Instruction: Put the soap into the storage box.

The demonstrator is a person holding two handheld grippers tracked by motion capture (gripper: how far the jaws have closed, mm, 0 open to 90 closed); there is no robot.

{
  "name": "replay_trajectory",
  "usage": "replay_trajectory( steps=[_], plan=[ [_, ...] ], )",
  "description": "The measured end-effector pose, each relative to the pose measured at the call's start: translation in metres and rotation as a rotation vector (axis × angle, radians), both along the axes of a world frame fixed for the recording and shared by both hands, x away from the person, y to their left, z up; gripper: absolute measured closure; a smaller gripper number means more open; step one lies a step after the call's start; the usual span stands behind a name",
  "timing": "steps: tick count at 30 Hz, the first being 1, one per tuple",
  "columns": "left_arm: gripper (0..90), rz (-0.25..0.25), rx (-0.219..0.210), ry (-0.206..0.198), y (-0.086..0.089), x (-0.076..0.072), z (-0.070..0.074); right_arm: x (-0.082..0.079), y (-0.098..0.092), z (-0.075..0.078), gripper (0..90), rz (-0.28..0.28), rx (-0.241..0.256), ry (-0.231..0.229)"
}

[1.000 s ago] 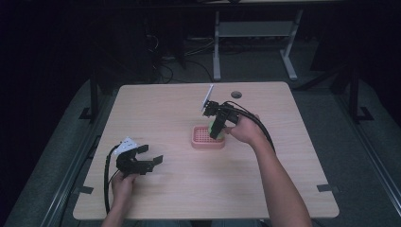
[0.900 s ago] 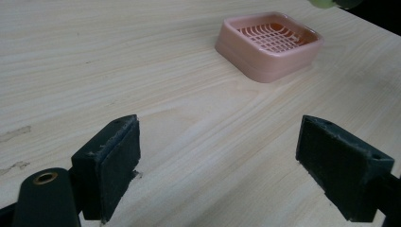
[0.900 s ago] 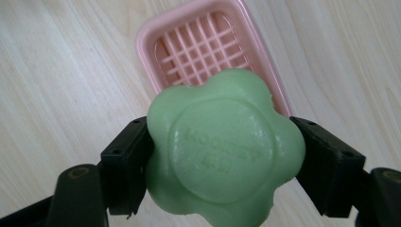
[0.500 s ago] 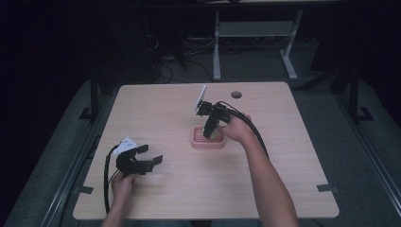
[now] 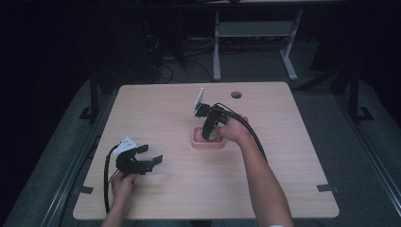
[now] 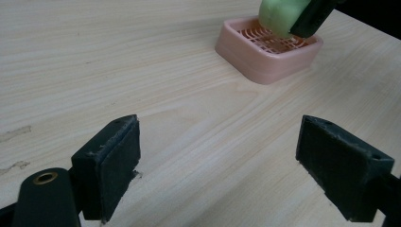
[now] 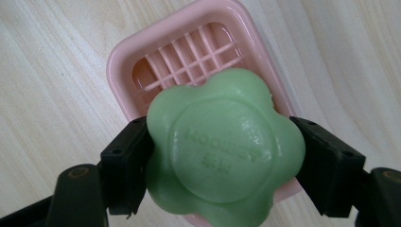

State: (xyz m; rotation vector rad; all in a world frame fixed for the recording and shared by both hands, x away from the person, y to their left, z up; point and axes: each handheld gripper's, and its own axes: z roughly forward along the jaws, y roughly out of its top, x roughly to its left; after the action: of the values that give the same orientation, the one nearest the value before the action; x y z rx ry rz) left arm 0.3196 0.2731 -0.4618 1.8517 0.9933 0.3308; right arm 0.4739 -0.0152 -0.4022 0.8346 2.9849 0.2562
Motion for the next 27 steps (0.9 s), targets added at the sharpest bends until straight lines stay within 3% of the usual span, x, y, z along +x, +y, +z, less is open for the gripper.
replay_trajectory(
  steps=[27],
  plan=[
    [14.3, 0.007, -0.018, -0.001, 0.0004, 0.0004, -0.0004, 0.0017, 0.0081, -0.0052, 26.1, 0.009, -0.009, -0.004]
  ],
)
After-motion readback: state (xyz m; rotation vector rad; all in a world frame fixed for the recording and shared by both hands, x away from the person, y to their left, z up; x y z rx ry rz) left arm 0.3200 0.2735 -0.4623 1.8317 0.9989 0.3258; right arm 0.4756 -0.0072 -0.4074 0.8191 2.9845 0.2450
